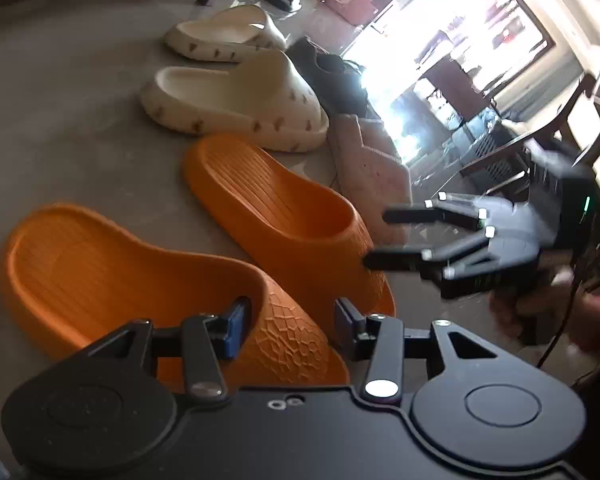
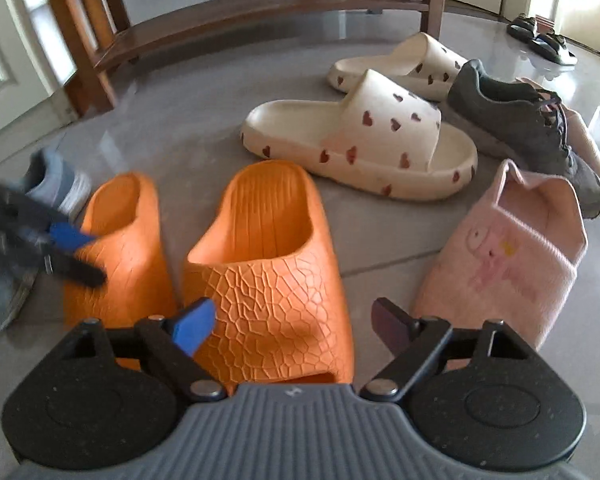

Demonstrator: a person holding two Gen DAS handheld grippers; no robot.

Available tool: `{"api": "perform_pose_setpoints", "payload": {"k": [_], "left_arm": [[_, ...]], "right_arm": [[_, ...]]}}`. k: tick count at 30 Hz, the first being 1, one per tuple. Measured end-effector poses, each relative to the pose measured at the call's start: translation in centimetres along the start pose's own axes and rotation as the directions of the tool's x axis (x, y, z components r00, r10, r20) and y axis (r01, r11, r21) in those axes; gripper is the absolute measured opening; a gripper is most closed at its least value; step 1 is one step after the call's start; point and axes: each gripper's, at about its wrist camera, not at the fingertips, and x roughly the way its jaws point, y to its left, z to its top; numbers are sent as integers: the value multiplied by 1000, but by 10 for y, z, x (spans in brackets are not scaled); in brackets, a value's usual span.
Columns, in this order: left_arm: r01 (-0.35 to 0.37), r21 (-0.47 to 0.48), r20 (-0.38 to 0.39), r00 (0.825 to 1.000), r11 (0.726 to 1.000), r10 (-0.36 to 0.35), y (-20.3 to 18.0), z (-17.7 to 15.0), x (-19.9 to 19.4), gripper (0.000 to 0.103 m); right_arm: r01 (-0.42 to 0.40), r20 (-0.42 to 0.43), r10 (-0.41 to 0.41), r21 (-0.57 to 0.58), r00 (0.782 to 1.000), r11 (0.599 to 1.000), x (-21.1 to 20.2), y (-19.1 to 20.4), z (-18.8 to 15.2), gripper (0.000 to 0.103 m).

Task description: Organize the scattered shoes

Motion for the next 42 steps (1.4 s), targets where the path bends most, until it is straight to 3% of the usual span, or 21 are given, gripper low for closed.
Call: {"api": "perform_pose_setpoints", "payload": {"k": [5, 10, 20, 22, 29, 33, 34, 36, 38, 39, 42], "left_arm": [[33, 16, 11, 999, 999, -33, -13, 3, 19, 43], [64, 61, 0, 998, 996, -64, -26, 17, 42, 44], [39, 239, -44, 999, 970, -29, -60, 44, 84, 45], [15, 261, -24, 1000, 965, -9, -70, 44, 92, 51], [3, 342, -81, 996, 940, 26, -76, 35, 66, 57], [51, 272, -8, 999, 961, -50, -58, 45, 29, 57], [24, 221, 65, 997, 975, -39, -52, 50, 22, 57], [-19, 114, 204, 979, 993, -5, -40, 62, 8, 57], [-63, 45, 286, 957, 997, 48, -35, 72, 11, 57], [-82, 28, 317, 946, 996, 69, -35, 75, 13, 57], [-123, 7, 358, 927, 992, 112, -37, 83, 25, 57]], "right_arm": [[-9, 22, 9, -27, 1000, 1000, -4, 4, 7, 82], [22, 69, -25, 49, 997, 999, -28, -11, 4, 82], [108, 120, -118, 88, 986, 990, -45, -30, 3, 82], [124, 129, -137, 100, 982, 987, -45, -32, 3, 82], [166, 180, -194, 159, 964, 973, -41, -35, 20, 82], [170, 207, -203, 165, 957, 971, -34, -33, 32, 82], [173, 211, -205, 161, 956, 972, -31, -31, 35, 82], [169, 213, -198, 145, 957, 975, -25, -28, 40, 79], [161, 210, -182, 115, 961, 980, -15, -24, 47, 66], [157, 207, -174, 98, 963, 983, -12, -23, 50, 59], [158, 200, -166, 55, 966, 986, -4, -21, 57, 54]]}}
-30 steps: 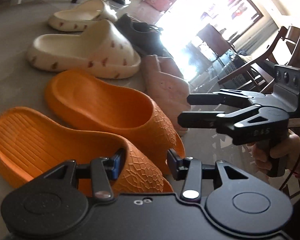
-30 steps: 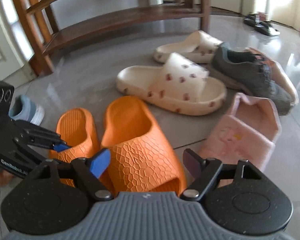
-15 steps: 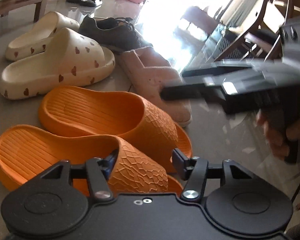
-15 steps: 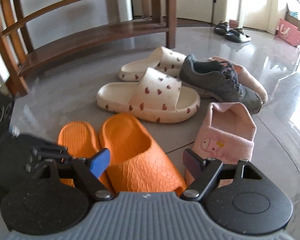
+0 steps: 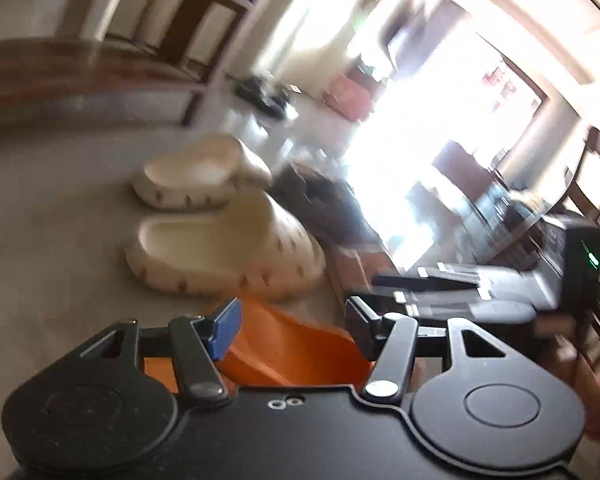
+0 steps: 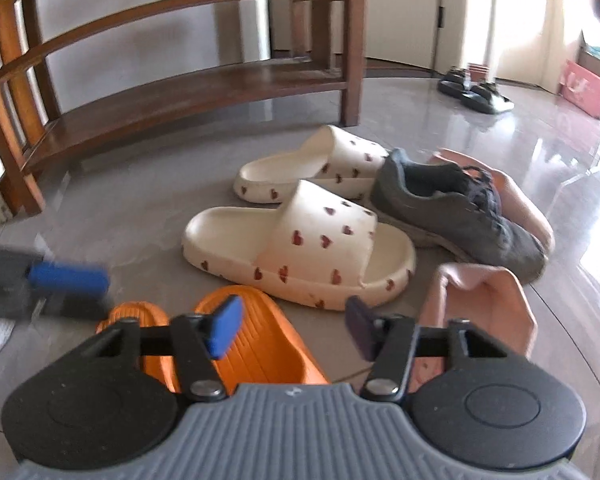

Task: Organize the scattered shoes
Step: 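Grasp the cream heart-print slide by its strap with the left tool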

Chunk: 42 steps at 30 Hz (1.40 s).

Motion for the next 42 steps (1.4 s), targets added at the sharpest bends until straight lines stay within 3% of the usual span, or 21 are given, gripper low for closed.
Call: {"api": "perform_pose_setpoints", "payload": {"k": [3, 7, 17, 18, 21, 22, 24, 28, 31, 36, 40, 42], "left_arm": [[-54, 32, 12, 998, 998, 54, -9, 3, 24, 57], [-62, 78, -32, 997, 995, 65, -17, 17, 61, 57], [-17, 10, -118, 993, 1000, 18, -7, 40, 135, 55], [-10, -12, -122, 992, 1000, 9, -6, 41, 140, 53], [-38, -16, -136, 990, 999, 35, -4, 43, 150, 28], [-37, -24, -137, 990, 999, 33, -2, 43, 151, 24], [-6, -62, -120, 993, 998, -2, 5, 42, 146, 19], [1, -73, -30, 1000, 997, -4, 8, 37, 129, 9], [19, -88, 50, 999, 996, -15, 11, 39, 105, 9], [-10, -53, 78, 997, 999, 14, 19, 45, 69, 8], [-42, -72, 133, 990, 997, 51, 39, 35, 15, 8], [-79, -64, 120, 989, 995, 86, 46, 30, -3, 8]], "right_arm": [[17, -3, -17, -23, 1000, 1000, 4, -3, 3, 54], [38, -15, -38, -11, 999, 999, 5, -17, 4, 54], [14, -58, -10, 70, 998, 997, 10, -32, -12, 55], [11, -64, -6, 80, 998, 997, 11, -35, -14, 55], [10, -72, -3, 100, 997, 995, 11, -42, -17, 55], [12, -76, -4, 107, 997, 994, 12, -45, -19, 55], [13, -79, -4, 119, 997, 993, 13, -48, -21, 55], [5, -75, 5, 129, 997, 992, 14, -46, -20, 55], [-4, -54, 10, 113, 998, 994, 11, -39, -16, 55], [-21, -38, 25, 104, 999, 994, 9, -30, -10, 55], [-78, -23, 80, 93, 997, 993, 5, -14, -8, 55], [-137, -37, 140, 84, 989, 987, 3, -4, -10, 55]]}}
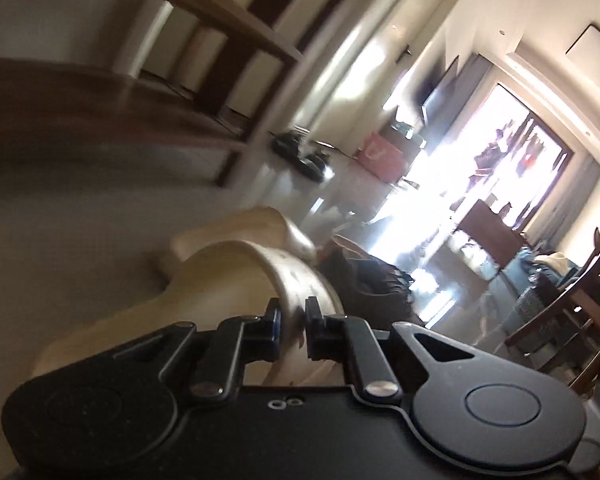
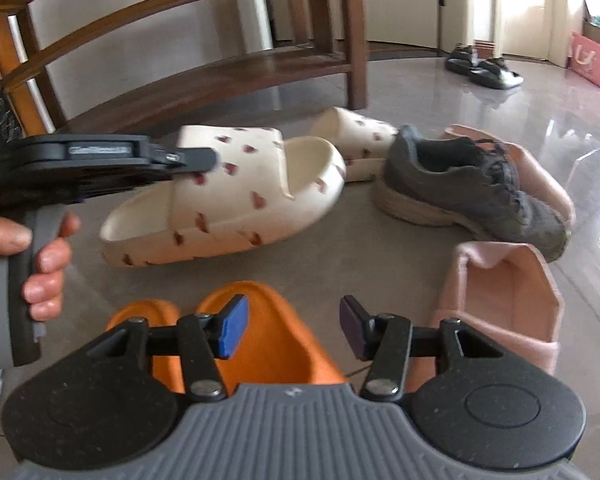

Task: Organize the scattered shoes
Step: 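Carry the cream slide beside the orange slides, lower it and open left tool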

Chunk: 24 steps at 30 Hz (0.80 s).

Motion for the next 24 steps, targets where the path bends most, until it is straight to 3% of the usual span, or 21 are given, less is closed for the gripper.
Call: {"api": "perform_pose_setpoints", "payload": {"k": [3, 7, 13, 18, 20, 22, 24], "left_arm": [[-47, 10, -31, 998, 999, 48, 17, -9, -31, 8], [-86, -24, -54, 995, 996, 84, 37, -23, -70, 8], [-62, 3, -41, 997, 998, 62, 39, -24, -104, 10], [-25, 17, -32, 999, 1000, 26, 39, -23, -118, 11], [-12, 33, -41, 999, 999, 14, 39, -23, -120, 11], [4, 52, -64, 998, 999, 0, 40, -24, -121, 11], [16, 63, -84, 996, 998, -11, 40, -27, -119, 11]], "right_arm": [[-86, -36, 85, -31, 996, 996, -2, 17, -6, 55], [-248, -108, 236, -119, 966, 962, -7, 65, -24, 55], [-321, -199, 266, -339, 943, 884, 2, 130, -50, 55], [-280, -210, 203, -458, 956, 844, 15, 142, -58, 53], [-238, -194, 154, -555, 969, 797, 18, 148, -62, 48], [-134, -137, 57, -669, 989, 731, 24, 150, -68, 48], [-76, -106, 3, -696, 994, 714, 31, 142, -67, 48]]}}
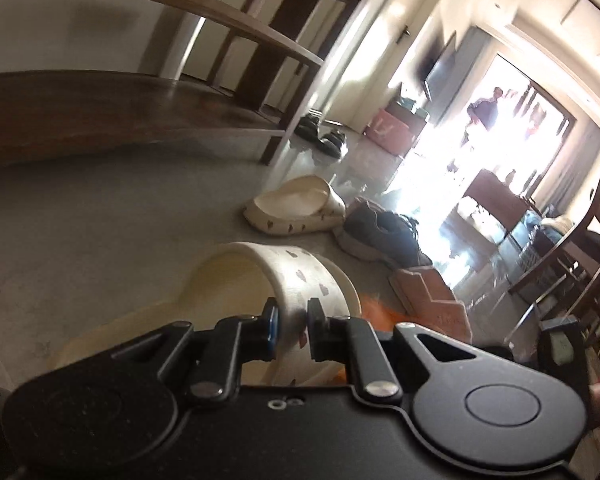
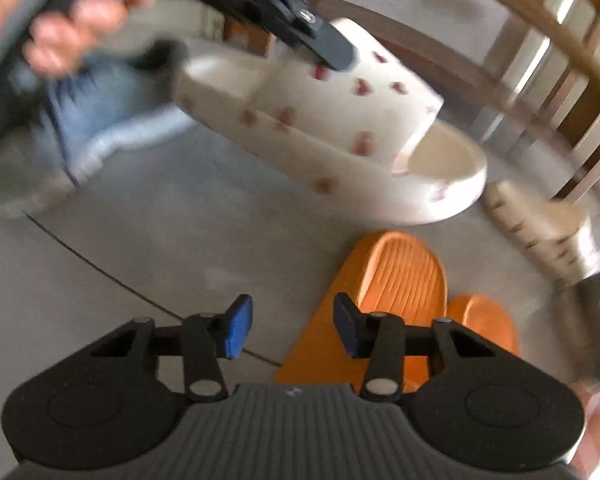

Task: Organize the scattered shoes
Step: 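Carry the cream slide beside the orange slides, lower it and open left tool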

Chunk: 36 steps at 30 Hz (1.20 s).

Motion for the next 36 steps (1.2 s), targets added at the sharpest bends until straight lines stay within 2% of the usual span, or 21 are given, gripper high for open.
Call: {"api": "perform_pose_setpoints", "payload": {"k": [2, 4, 6, 11, 15, 17, 23, 27, 36], "left_arm": [[14, 19, -24, 1000, 1000, -14, -1, -3, 2, 10], [54, 80, -98, 994, 995, -46, -5, -8, 14, 10], [79, 117, -131, 989, 990, -64, -9, -13, 20, 11], [93, 75, -140, 987, 993, -82, -3, -16, 31, 10], [96, 60, -150, 985, 994, -86, -3, -20, 33, 17], [92, 30, -147, 985, 995, -86, -3, -24, 31, 17], [34, -75, -110, 993, 997, -42, 1, -37, 24, 19], [-62, -71, -59, 997, 996, 58, -14, -46, 15, 19], [-110, -133, -51, 993, 985, 104, -31, -63, 3, 19]], "right_arm": [[64, -19, -64, -9, 998, 998, 7, -16, -8, 48], [103, -44, -103, 5, 994, 995, 10, -33, -15, 48], [118, -70, -115, 45, 991, 992, 10, -56, -26, 49], [59, -68, -47, 187, 997, 981, 1, -85, -39, 50], [-8, -38, 20, 293, 999, 956, -2, -89, -40, 50], [-20, -16, 26, 309, 1000, 951, -4, -84, -37, 50], [-48, 34, 39, 304, 999, 952, -7, -79, -18, 50], [-34, 44, 22, 298, 999, 954, -1, -92, -9, 50], [-89, 28, 85, 206, 996, 975, 32, -96, 7, 50]]}}
